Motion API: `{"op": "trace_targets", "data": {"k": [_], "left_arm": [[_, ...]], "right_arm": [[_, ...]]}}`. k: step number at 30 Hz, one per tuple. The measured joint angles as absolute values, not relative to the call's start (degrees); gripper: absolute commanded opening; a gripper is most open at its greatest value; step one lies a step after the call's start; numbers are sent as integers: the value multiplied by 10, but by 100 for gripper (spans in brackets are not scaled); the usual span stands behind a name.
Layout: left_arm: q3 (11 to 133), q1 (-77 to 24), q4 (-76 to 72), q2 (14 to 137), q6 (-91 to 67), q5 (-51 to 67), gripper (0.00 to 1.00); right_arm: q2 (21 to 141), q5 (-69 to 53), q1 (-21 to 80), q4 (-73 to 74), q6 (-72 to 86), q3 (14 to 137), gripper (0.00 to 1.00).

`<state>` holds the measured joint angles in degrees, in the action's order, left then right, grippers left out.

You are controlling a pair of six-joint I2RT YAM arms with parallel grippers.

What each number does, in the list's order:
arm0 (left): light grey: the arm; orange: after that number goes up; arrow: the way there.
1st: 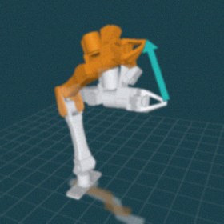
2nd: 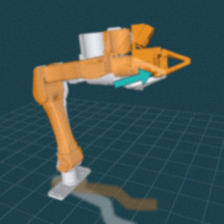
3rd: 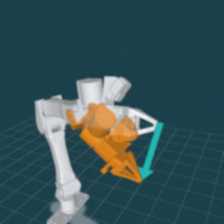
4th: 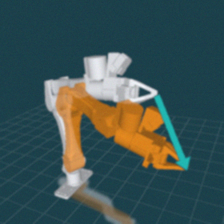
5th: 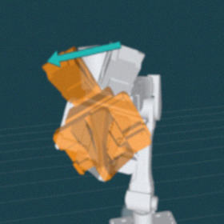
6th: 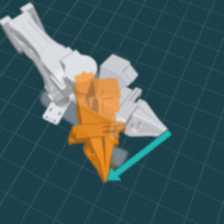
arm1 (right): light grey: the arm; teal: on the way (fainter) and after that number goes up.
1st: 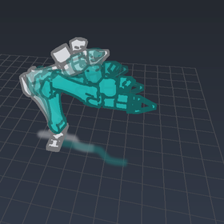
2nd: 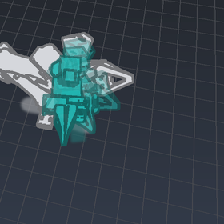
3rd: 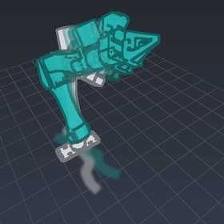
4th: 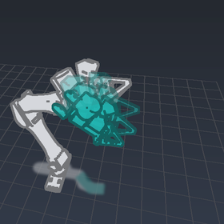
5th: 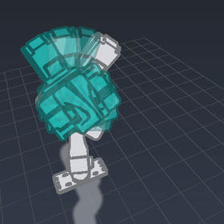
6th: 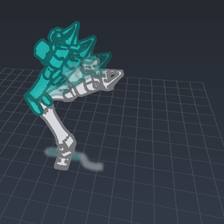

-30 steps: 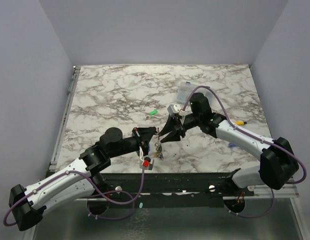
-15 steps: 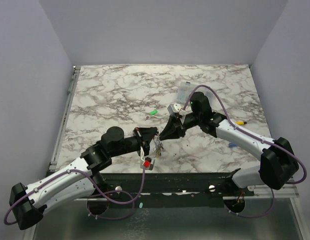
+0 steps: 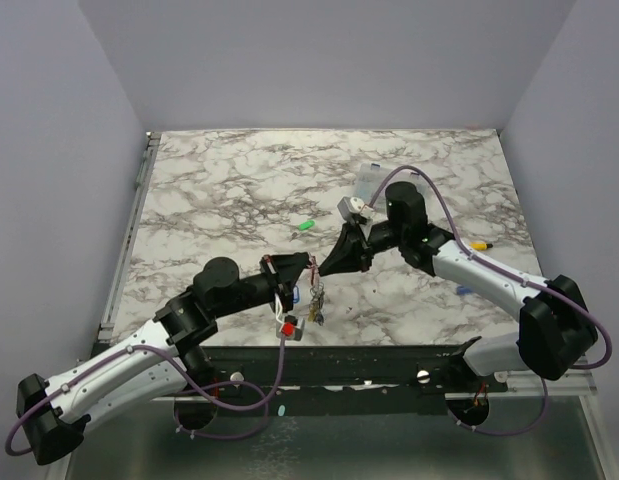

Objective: Remove the keys from the keyring

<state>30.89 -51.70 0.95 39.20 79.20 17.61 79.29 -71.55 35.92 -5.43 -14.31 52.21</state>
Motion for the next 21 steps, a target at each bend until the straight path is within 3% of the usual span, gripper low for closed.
{"op": "trace_targets", "data": {"k": [10,15,21], "left_arm": [[273,-518,-5,359,803,173,0],[273,-518,-29,393,805,173,0],[273,-522,-42,429,809,174,0]], "right_arm": [[820,-724,324,-524,292,408,1],[846,-713,314,-672,422,396,1],[865,-699,311,-750,491,380,1]]}}
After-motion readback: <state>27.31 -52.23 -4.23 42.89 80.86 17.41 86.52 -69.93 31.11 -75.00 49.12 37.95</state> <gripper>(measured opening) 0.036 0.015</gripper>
